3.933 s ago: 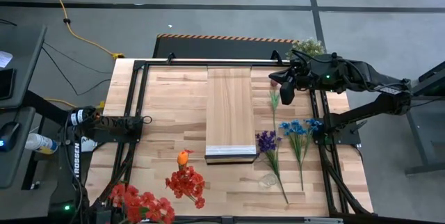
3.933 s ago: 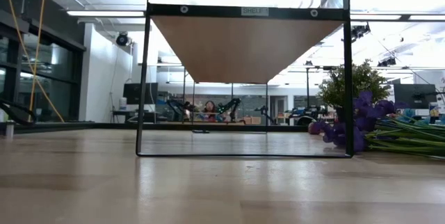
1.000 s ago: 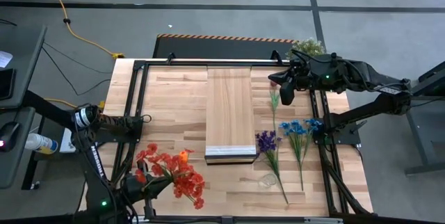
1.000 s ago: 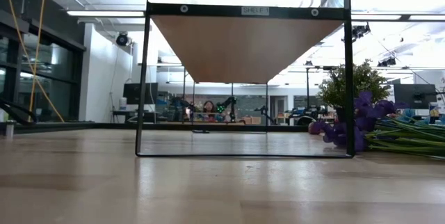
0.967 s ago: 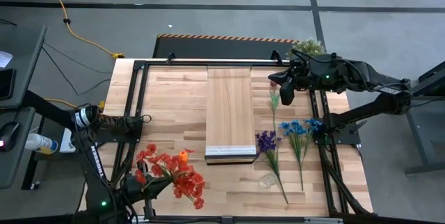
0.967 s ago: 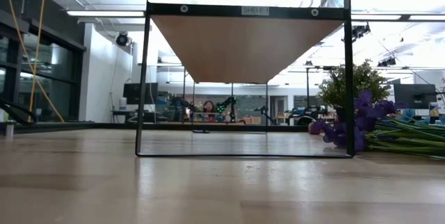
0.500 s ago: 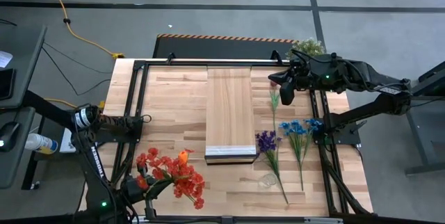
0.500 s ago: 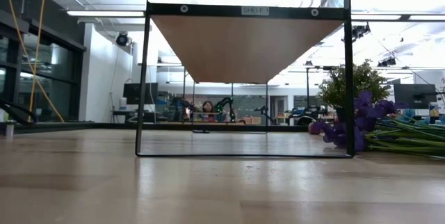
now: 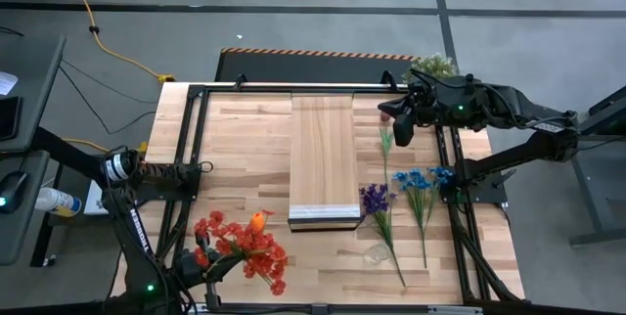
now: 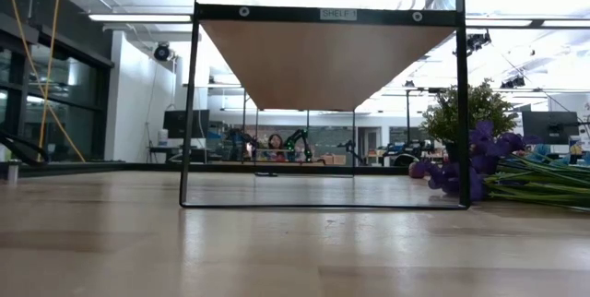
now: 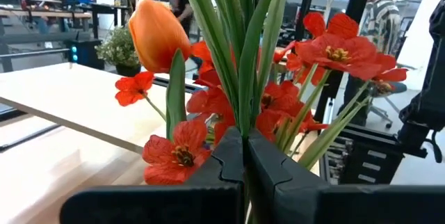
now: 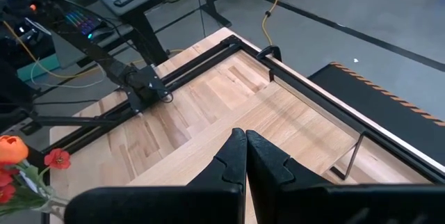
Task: Pick and place flowers into a vace then onto a shelf
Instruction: Put the red flowers into the left transparent vase
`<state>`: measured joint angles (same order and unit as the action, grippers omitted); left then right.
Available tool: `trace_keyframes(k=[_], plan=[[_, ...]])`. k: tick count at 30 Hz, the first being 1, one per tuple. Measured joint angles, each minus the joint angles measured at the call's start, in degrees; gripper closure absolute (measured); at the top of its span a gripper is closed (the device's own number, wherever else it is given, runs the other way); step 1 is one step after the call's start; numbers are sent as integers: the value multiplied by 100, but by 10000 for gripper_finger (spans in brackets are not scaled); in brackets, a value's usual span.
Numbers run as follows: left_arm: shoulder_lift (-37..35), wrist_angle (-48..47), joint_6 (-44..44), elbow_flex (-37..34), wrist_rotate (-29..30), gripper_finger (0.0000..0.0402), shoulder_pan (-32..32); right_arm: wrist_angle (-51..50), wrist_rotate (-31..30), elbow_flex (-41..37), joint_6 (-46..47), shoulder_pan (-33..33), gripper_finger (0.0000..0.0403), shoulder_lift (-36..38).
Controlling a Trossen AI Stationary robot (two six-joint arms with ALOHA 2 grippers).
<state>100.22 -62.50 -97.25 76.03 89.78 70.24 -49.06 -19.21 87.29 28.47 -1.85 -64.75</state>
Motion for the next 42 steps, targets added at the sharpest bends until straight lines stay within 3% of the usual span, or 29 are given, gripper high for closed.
trace_keyframes(k=[9, 42], plan=[[0, 9, -7, 0, -192, 339, -9, 2, 5, 0, 130, 0, 402, 0], [0, 822, -55, 0, -811, 321, -9, 39, 8, 0, 153, 0, 402, 0]])
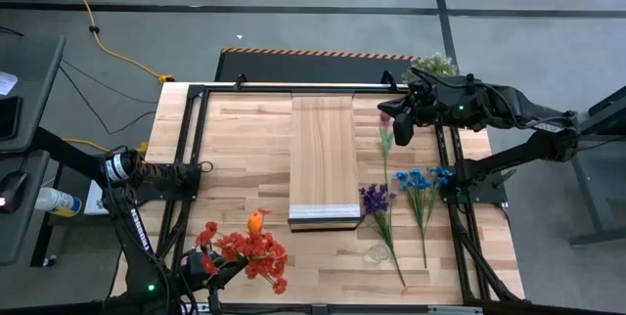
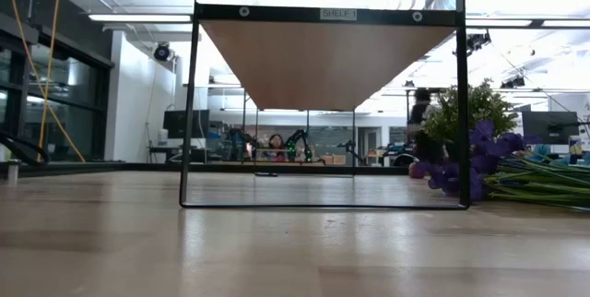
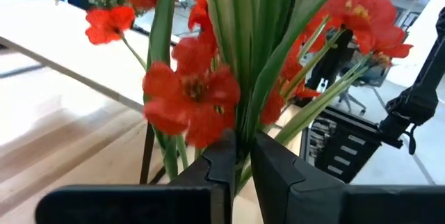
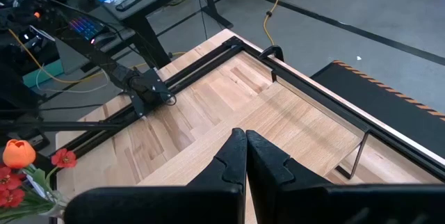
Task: Pick and place flowers into a vace then onto a shelf
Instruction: Put the red flowers into the left transparent vase
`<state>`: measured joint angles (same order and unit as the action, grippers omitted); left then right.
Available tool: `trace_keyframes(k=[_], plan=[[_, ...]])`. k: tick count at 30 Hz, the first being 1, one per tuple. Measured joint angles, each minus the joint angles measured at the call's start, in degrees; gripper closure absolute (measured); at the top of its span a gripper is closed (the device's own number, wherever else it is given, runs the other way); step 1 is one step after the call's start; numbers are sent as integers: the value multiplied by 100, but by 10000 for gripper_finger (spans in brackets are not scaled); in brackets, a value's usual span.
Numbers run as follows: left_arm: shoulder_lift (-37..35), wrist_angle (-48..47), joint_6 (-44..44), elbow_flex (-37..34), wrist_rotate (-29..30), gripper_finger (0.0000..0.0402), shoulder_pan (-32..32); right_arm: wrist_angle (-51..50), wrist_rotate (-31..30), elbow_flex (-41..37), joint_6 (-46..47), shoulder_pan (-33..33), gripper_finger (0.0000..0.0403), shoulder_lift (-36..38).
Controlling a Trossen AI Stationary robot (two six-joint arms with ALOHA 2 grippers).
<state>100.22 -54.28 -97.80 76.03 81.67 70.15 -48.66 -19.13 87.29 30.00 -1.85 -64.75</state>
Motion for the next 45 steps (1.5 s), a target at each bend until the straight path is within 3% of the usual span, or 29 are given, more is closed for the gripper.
trace_keyframes(k=[11, 28, 36, 45], plan=[[-26, 205, -15, 0, -59, 291, 2, 2, 1, -1, -31, 0, 402, 0], [-57, 229, 10, 4, -726, 181, 235, 1, 45, 0, -46, 0, 402, 0], [-239, 137, 123, 4, -501, 167, 798, 0, 43, -1, -90, 0, 402, 0], [-476, 178, 343, 4, -503, 167, 909, 2, 64, -2, -53, 0, 402, 0]])
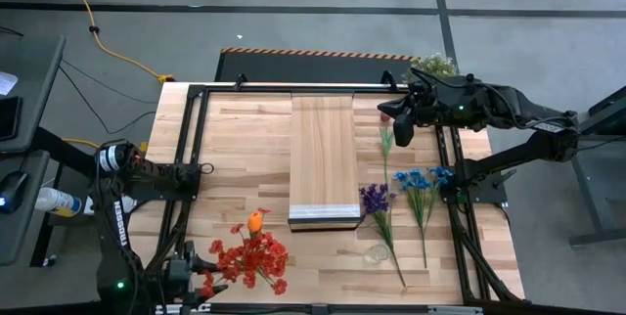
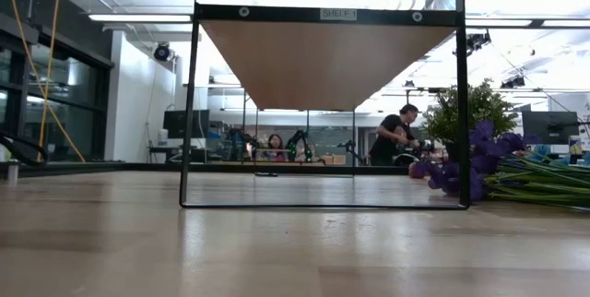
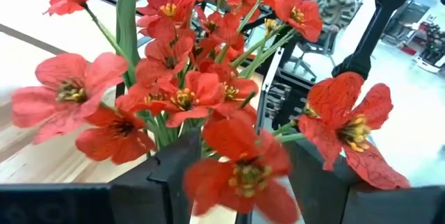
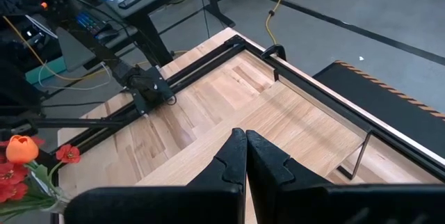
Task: Pick and place flowers into a vace then onto a shelf
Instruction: Put the red flowers into the left transparent vase
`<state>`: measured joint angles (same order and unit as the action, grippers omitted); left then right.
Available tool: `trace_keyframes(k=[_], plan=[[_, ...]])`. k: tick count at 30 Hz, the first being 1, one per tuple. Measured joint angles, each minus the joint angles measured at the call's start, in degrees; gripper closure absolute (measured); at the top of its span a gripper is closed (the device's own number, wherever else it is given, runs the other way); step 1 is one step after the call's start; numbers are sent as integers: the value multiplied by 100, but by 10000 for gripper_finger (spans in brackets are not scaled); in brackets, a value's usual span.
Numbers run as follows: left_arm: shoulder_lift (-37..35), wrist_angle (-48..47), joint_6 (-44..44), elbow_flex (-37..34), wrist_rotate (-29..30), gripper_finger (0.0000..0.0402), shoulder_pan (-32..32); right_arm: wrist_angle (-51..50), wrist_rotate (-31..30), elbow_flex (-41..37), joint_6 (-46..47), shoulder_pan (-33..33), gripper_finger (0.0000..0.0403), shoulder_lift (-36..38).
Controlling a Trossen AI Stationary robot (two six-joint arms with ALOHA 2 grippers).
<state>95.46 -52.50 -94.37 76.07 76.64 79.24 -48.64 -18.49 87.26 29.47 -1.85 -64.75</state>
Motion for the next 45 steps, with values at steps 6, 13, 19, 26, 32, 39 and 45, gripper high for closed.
trace_keyframes(k=[6, 13, 19, 26, 32, 39, 45], plan=[[-13, 14, 1, 0, -2, 169, 4, 0, -5, 0, 5, 0, 402, 0], [-13, 234, -35, 0, -32, 169, 7, 0, -19, 0, 5, 0, 402, 0], [-16, 635, 5, 0, -501, 169, -101, 0, -28, 0, 5, 0, 402, 0], [-55, 633, 347, 353, -1135, 169, -216, 0, -69, 0, -6, 0, 402, 0], [-57, 594, 906, 809, -1524, 169, -219, 0, -85, 0, -11, 0, 402, -2], [-57, 570, 1031, 1212, -2224, 169, -227, 0, -87, 0, -12, 0, 402, -2], [-55, 525, 1024, 1499, -2466, 169, -227, 0, -87, 0, -12, 0, 402, -2]])
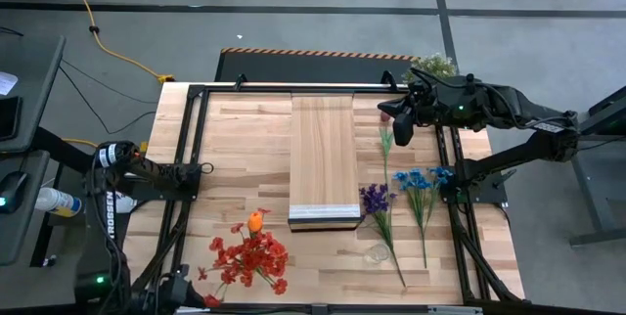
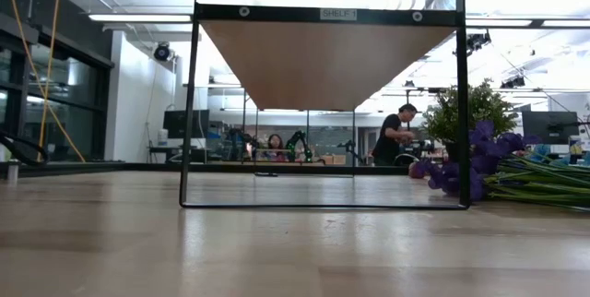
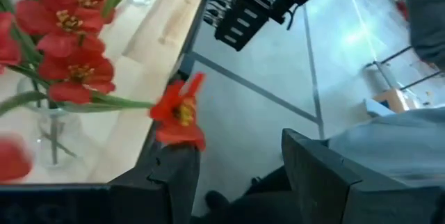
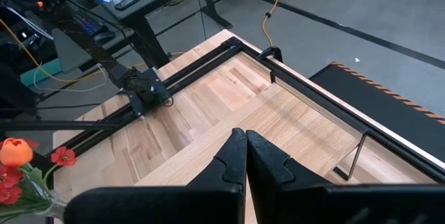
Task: Pick and place flowers into a vace then onto a shelf
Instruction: Put the red flowers into the left transparent vase, then put the dark red flower into the right transparent vase
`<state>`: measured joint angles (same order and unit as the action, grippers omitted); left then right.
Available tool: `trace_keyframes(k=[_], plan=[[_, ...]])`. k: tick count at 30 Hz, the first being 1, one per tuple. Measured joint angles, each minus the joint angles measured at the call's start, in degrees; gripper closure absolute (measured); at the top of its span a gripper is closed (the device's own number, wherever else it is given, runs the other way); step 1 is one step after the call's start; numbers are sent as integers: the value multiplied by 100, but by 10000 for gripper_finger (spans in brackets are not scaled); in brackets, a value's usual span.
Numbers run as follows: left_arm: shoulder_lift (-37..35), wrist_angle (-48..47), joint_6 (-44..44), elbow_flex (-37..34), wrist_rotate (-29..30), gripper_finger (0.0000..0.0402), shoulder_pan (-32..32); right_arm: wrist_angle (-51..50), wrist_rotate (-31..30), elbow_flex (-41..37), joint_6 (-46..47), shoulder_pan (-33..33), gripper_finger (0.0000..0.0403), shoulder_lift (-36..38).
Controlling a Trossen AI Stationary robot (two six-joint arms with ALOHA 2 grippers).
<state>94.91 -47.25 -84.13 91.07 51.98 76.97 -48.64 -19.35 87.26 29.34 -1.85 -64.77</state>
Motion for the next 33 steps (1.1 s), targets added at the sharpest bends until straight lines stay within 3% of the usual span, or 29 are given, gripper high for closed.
trace_keyframes(k=[8, 17, 23, 33], plan=[[4, -273, 91, 421, -60, 169, -4, 0, 42, 0, 0, 0, 402, 0], [7, -308, 1177, 1016, 160, 169, -7, -355, 241, 0, 14, 0, 402, 0], [7, -790, 1344, 1342, 286, 169, -7, -828, 327, 0, 203, 0, 402, 0], [9, -1576, 1339, 1837, 722, 169, -7, -2479, 51, 0, 1567, 0, 402, 0]])
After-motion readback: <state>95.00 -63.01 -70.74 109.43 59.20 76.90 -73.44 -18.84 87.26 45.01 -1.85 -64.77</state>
